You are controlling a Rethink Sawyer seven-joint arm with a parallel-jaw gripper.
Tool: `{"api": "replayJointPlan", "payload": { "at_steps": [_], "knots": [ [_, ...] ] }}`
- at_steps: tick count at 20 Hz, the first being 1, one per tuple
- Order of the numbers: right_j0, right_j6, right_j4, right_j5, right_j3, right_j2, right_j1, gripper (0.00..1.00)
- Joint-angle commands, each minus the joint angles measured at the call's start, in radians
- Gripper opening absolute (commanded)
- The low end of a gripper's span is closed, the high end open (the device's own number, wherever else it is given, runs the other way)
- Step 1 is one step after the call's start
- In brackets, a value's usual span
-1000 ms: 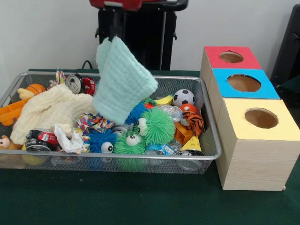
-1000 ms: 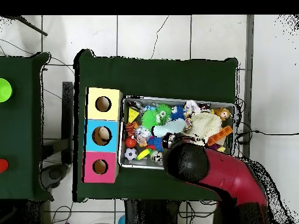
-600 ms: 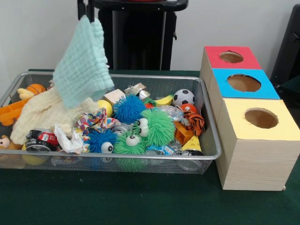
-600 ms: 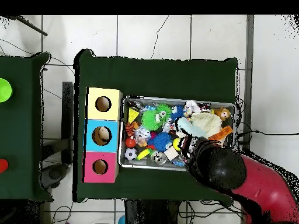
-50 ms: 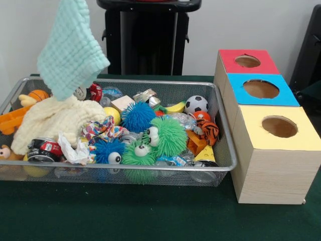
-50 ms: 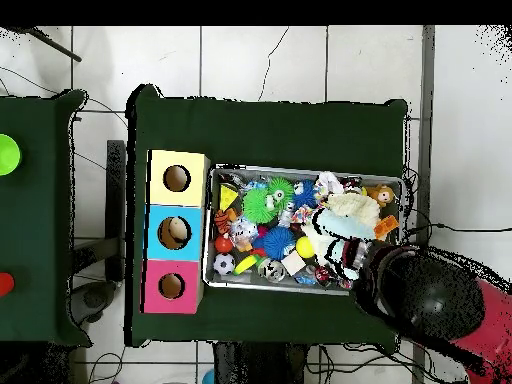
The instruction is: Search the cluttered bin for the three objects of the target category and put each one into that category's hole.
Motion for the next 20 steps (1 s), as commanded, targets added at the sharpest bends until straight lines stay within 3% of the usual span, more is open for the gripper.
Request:
{"api": "replayJointPlan", "payload": {
  "at_steps": [1,12,14,15,18,20],
  "knots": [
    [-0.057,-0.393,-0.056,0.115,-0.026,0.169,-0.007,0.00],
    [0.011,-0.180,-0.094,0.006,0.060,0.189,-0.015,0.00],
    [0.008,-0.175,-0.084,0.000,0.068,0.194,-0.016,0.00],
    [0.008,-0.178,-0.085,0.001,0.070,0.196,-0.017,1.00],
    [-0.007,-0.206,-0.064,0.005,0.080,0.215,-0.016,1.00],
    [0.001,-0.198,-0.095,0.003,0.068,0.209,-0.016,1.00]
  ]
}}
